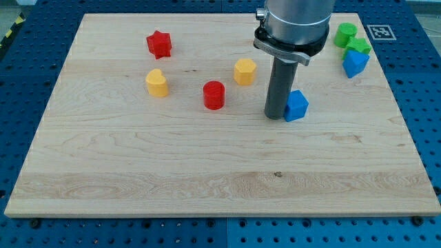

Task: Move the blue cube to the bottom of the blue triangle

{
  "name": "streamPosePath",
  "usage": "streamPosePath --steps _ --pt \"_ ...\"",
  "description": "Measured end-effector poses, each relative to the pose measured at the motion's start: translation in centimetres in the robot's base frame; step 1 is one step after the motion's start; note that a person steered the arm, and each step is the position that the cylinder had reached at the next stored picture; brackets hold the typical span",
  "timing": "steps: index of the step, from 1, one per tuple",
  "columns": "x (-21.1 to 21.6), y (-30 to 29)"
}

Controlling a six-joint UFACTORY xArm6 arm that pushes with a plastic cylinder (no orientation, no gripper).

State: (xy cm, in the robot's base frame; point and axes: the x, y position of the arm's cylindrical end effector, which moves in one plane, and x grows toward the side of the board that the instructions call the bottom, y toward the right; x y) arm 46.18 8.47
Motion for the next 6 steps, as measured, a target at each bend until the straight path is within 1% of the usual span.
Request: streamPosePath --steps 2,3,4,6 --pt "-1.4 2.8" --pt "-3.6 3.4" --pt "-4.6 4.5" --pt "-1.2 5.2"
